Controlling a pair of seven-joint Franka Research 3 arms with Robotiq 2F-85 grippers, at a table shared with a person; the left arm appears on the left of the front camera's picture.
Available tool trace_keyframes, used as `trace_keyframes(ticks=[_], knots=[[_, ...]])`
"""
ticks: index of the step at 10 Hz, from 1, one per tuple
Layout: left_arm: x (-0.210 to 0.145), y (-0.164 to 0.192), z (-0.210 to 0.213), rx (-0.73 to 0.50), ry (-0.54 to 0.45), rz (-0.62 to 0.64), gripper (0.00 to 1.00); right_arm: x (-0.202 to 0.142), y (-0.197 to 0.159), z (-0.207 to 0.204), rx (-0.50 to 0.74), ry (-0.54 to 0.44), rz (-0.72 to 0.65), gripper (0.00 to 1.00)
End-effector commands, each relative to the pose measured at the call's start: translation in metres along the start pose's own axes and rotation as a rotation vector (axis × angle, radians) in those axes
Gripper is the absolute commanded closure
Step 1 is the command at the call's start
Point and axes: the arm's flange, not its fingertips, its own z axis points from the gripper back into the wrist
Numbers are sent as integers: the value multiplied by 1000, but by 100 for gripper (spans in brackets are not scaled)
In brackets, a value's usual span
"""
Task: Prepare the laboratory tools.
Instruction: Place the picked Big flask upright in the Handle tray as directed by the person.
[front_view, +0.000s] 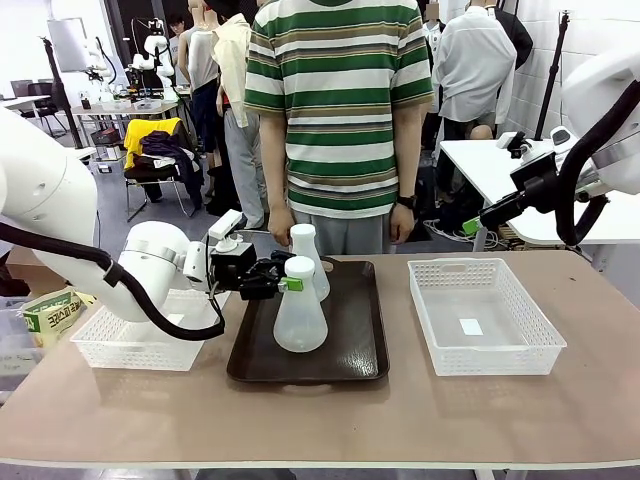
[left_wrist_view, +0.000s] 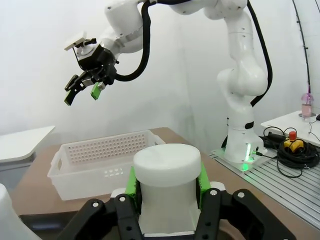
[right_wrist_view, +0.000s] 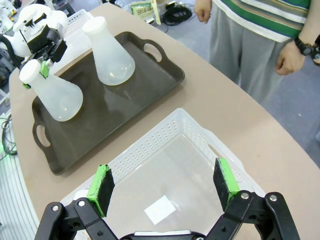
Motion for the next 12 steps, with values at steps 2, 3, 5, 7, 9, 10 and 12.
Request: trace_keyframes(ticks=[2, 3, 5, 7, 9, 10, 12], knots=[[4, -2, -3, 0, 11, 39, 82, 0, 0, -1, -11, 3, 0, 0], [4, -2, -3, 0, 25, 40, 63, 0, 0, -1, -11, 3, 0, 0], [4, -3, -3, 2, 43, 47, 26, 0, 0, -1, -11, 3, 0, 0], [6, -4, -3, -6, 53, 47, 0, 0, 0, -1, -11, 3, 0, 0], [8, -5, -3, -10, 74, 59, 0, 0, 0, -1, -11, 3, 0, 0], [11, -7, -4, -40, 80, 87, 0, 0, 0, -1, -11, 3, 0, 0], [13, -7, -3, -43, 116, 110, 0, 0, 0, -1, -11, 3, 0, 0]])
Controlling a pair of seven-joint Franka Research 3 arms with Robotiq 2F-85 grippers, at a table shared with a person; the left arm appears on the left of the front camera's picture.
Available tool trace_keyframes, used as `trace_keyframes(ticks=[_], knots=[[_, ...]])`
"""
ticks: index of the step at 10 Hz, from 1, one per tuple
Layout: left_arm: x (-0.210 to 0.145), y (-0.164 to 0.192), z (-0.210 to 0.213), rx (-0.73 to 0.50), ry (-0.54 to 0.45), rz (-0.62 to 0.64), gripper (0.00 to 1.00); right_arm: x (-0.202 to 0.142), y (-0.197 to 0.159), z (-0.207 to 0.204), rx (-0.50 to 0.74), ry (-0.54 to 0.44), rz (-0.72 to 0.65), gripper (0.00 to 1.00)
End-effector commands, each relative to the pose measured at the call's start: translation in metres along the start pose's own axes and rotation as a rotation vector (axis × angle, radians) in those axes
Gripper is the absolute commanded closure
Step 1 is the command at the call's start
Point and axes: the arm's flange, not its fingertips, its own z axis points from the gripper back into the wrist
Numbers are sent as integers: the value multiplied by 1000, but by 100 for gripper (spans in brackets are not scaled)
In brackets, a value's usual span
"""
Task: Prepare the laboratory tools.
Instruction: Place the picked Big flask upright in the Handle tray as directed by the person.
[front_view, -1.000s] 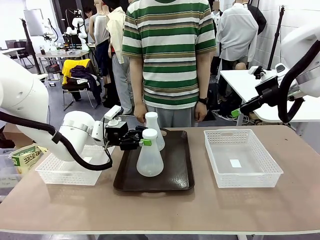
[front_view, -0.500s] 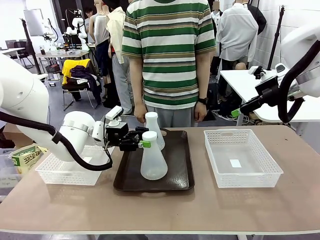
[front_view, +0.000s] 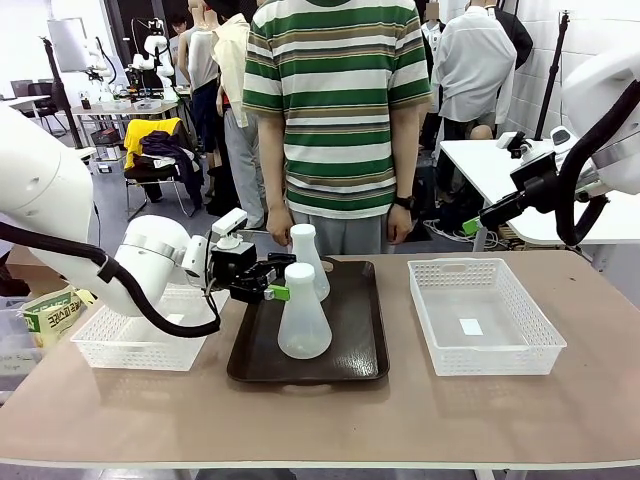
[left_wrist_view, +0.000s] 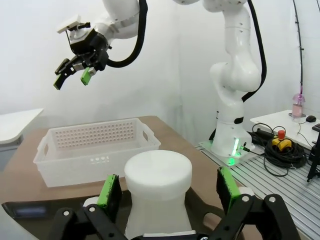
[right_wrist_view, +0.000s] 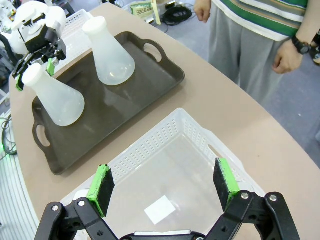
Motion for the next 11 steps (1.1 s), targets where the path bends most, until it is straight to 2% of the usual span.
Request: trace_keyframes(ticks=[1, 5, 6, 11], knots=[[5, -3, -1, -6, 42, 36, 0, 0, 0, -1, -11, 3, 0, 0], [13, -7, 5, 46, 106, 24, 0, 0, 0, -1, -11, 3, 0, 0], [3, 0, 3, 6, 43, 15, 0, 0, 0, -1, -11, 3, 0, 0], [3, 0, 3, 6, 43, 15, 0, 0, 0, -1, -11, 3, 0, 0]])
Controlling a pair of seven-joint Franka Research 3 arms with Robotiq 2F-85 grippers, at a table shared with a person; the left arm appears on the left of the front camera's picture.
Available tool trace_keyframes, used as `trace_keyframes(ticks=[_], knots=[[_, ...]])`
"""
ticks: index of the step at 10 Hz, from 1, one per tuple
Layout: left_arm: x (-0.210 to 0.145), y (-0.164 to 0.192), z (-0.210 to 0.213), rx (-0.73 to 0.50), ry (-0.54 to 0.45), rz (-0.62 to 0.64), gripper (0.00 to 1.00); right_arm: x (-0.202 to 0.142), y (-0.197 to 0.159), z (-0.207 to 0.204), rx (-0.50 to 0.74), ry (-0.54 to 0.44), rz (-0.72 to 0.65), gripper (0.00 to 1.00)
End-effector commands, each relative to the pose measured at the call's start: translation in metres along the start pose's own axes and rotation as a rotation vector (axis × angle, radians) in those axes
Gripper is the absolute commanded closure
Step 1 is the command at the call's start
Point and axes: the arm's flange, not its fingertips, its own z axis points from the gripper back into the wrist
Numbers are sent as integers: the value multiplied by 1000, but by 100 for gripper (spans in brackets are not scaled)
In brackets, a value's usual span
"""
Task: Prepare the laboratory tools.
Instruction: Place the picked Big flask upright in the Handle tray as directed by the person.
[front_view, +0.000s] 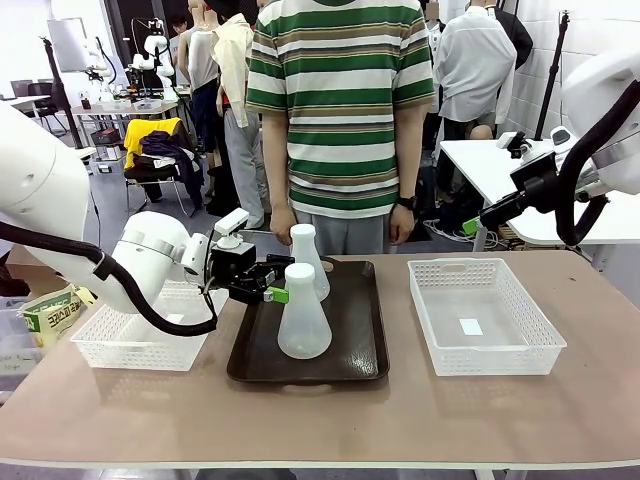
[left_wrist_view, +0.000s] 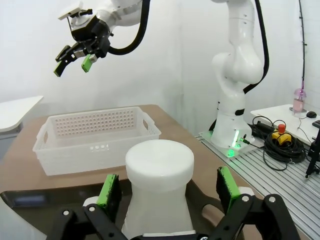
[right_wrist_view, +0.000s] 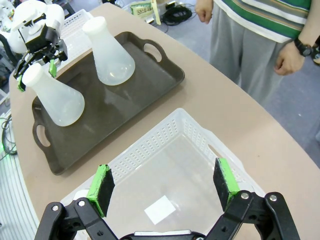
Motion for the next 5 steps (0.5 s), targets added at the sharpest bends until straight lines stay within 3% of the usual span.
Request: trace_keyframes(ticks=[1, 5], knots=[[2, 0, 1, -9, -10, -4, 0, 0, 0, -1, -11, 3, 0, 0], [2, 0, 1, -9, -10, -4, 0, 0, 0, -1, -11, 3, 0, 0]])
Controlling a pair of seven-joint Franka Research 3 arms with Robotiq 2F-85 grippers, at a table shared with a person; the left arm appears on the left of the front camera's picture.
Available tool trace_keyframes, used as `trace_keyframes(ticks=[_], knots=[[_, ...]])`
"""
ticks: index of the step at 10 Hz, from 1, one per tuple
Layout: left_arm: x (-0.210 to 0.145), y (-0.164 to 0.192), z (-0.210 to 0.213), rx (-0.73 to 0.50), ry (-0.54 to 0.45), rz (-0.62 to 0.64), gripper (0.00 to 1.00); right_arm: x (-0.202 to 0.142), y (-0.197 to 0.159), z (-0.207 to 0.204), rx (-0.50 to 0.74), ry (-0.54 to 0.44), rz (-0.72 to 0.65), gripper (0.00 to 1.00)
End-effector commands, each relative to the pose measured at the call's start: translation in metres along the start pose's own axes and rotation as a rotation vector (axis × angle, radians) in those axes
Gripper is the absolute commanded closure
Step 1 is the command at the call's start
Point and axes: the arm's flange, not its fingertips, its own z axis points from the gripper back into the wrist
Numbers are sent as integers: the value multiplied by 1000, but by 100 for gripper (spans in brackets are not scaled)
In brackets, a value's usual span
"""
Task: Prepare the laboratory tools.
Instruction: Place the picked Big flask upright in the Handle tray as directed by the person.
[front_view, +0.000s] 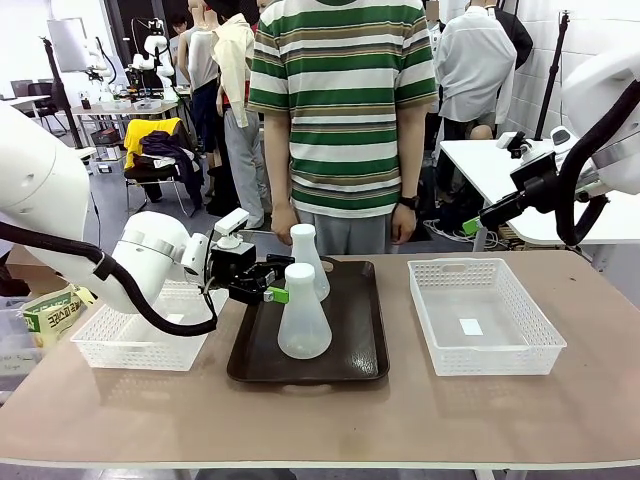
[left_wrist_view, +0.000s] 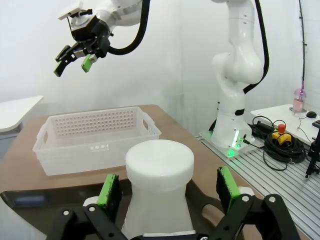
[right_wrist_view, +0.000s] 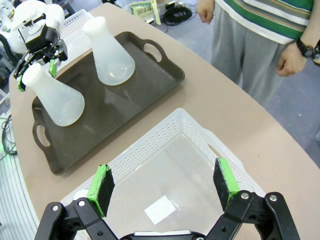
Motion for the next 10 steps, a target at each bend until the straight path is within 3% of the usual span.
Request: trace_keyframes(ticks=[1, 10], knots=[[2, 0, 1, -9, -10, -4, 0, 0, 0, -1, -11, 3, 0, 0], [2, 0, 1, -9, -10, -4, 0, 0, 0, -1, -11, 3, 0, 0]])
